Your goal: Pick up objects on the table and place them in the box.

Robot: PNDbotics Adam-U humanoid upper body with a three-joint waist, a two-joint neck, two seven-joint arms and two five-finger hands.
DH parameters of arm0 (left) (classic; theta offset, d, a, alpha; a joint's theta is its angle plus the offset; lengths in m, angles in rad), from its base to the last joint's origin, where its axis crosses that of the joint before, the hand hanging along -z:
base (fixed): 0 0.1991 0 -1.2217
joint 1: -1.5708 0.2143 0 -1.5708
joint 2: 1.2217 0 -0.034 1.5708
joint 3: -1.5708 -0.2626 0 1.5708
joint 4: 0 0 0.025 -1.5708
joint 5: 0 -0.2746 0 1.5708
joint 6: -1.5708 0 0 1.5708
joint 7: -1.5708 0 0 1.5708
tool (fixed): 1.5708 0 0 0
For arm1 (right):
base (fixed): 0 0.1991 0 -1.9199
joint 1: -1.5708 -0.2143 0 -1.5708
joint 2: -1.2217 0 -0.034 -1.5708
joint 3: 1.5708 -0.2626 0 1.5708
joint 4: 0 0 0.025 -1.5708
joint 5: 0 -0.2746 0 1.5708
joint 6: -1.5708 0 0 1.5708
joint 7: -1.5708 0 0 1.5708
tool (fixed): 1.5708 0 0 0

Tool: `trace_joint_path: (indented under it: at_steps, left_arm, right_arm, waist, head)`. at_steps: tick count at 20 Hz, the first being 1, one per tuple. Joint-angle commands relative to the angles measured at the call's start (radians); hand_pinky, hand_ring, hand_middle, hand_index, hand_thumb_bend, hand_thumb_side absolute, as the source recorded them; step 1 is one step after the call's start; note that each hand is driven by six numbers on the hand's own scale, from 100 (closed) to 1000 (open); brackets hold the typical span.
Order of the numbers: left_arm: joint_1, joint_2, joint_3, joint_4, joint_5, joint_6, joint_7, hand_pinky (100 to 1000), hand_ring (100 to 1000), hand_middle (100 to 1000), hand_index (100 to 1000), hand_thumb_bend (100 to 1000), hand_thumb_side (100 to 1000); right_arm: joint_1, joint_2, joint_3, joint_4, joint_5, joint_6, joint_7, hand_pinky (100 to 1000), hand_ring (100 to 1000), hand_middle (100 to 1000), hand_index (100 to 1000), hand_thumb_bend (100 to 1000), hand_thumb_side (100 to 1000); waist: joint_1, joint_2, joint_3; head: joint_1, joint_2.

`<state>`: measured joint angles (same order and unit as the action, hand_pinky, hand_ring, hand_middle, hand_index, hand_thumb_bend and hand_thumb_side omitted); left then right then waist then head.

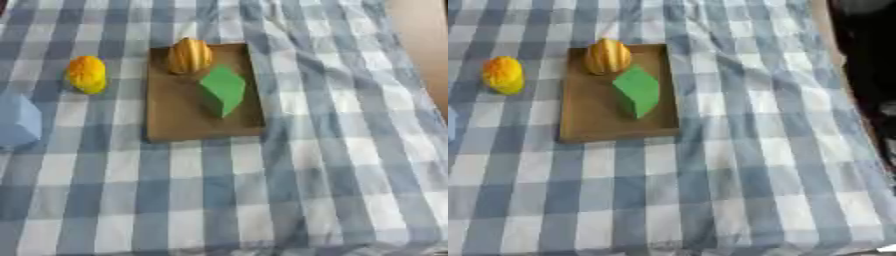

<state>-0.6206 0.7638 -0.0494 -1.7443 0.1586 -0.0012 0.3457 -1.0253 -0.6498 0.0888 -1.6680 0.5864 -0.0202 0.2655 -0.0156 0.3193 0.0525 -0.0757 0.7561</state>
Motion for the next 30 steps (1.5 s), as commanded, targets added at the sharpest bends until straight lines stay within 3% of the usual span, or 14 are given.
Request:
trace_joint_path:
  at_steps: [1,4,5,9,13,14,16,18,22,26,30]
  left_arm:
    - [0.007,0.113,-0.011,0.041,-0.053,0.034,-0.047,901,910,818,911,653,776]
    - [0.025,0.186,-0.058,0.082,-0.098,0.076,-0.091,923,909,808,912,655,771]
    - [0.030,0.211,-0.067,0.090,-0.113,0.085,-0.107,962,907,803,897,703,667]
    - [0.075,0.308,-0.144,0.123,-0.173,0.097,-0.167,1000,912,817,895,748,564]
    - [0.112,0.395,-0.222,0.152,-0.237,0.091,-0.230,1000,932,841,934,668,412]
    - [0.115,0.402,-0.230,0.159,-0.254,0.088,-0.247,1000,932,841,934,668,412]
    - [0.122,0.407,-0.252,0.190,-0.287,0.099,-0.280,1000,939,850,939,617,260]
    - [0.111,0.398,-0.267,0.225,-0.321,0.115,-0.314,1000,941,859,948,621,217]
    - [0.074,0.368,-0.278,0.278,-0.389,0.104,-0.382,1000,940,863,950,616,152]
    - [0.037,0.329,-0.290,0.333,-0.455,0.060,-0.448,1000,964,881,958,613,155]
    - [0.018,0.309,-0.299,0.375,-0.516,0.005,-0.509,1000,971,893,951,594,100]
  right_arm:
    - [0.033,-0.107,-0.065,-0.096,-0.055,0.047,-0.053,841,778,728,857,100,704]
    - [0.104,-0.172,-0.081,-0.169,-0.100,0.088,-0.098,841,778,727,856,100,710]
    - [0.123,-0.185,-0.080,-0.194,-0.115,0.102,-0.113,840,775,725,854,100,734]
    - [0.209,-0.240,-0.073,-0.286,-0.176,0.160,-0.174,836,766,715,849,100,733]
    - [0.243,-0.263,-0.065,-0.318,-0.239,0.189,-0.237,834,758,706,843,100,744]
    - [0.246,-0.266,-0.062,-0.318,-0.256,0.188,-0.254,834,758,706,843,100,744]
    - [0.253,-0.272,-0.056,-0.311,-0.289,0.182,-0.287,832,754,702,842,100,757]
    - [0.258,-0.278,-0.050,-0.300,-0.323,0.173,-0.321,830,752,699,840,100,765]
    - [0.267,-0.290,-0.034,-0.280,-0.385,0.156,-0.388,830,750,697,837,100,770]
    - [0.274,-0.291,-0.025,-0.263,-0.397,0.146,-0.420,828,745,692,833,100,777]
    - [0.277,-0.289,-0.024,-0.251,-0.397,0.143,-0.430,825,741,687,830,100,782]
  waist:
    - [0.015,-0.018,-0.016]
    - [0.024,-0.013,-0.030]
    - [0.026,-0.010,-0.033]
    - [0.045,-0.001,-0.042]
    - [0.056,0.005,-0.042]
    - [0.057,0.006,-0.042]
    - [0.059,0.009,-0.045]
    - [0.061,0.011,-0.047]
    - [0.063,0.016,-0.049]
    - [0.067,0.020,-0.052]
    - [0.072,0.024,-0.054]
  head:
    - [0.037,0.005]
    - [0.053,0.001]
    - [0.056,-0.001]
    - [0.060,-0.009]
    - [0.064,-0.012]
    - [0.065,-0.013]
    - [0.070,-0.016]
    - [0.074,-0.019]
    - [0.076,-0.022]
    - [0.082,-0.027]
    - [0.086,-0.029]
